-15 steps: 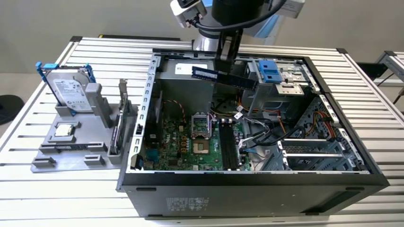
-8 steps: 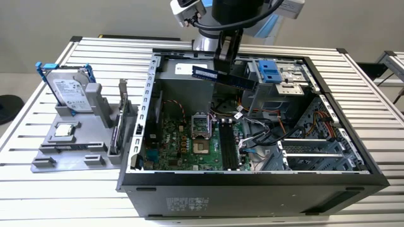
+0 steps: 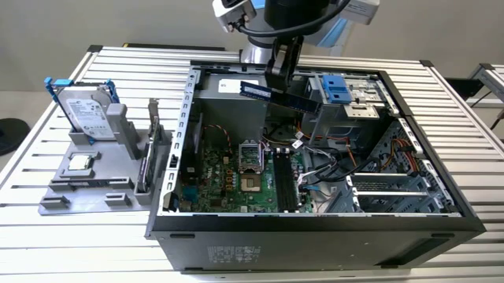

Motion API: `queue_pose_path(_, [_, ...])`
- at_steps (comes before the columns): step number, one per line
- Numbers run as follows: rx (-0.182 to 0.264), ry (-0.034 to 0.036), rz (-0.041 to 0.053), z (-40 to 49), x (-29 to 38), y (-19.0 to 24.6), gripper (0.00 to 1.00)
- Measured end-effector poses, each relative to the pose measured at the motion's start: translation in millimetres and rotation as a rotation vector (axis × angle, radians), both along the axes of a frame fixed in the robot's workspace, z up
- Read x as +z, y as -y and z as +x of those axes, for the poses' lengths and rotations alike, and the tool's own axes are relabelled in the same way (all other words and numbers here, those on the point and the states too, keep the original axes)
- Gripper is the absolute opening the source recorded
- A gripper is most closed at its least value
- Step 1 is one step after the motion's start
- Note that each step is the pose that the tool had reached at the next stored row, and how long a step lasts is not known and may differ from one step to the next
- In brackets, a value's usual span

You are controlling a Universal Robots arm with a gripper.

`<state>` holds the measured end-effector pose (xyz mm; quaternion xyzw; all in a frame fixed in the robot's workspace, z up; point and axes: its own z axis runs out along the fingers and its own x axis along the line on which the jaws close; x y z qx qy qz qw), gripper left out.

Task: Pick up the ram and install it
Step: 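Insert the ram into the slot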

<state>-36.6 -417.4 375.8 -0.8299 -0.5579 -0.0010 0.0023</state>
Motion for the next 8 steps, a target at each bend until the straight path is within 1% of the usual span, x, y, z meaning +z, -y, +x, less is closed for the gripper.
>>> queue_pose_path(8, [-0.035, 0.0, 0.0, 0.0, 0.0, 0.0, 0.0])
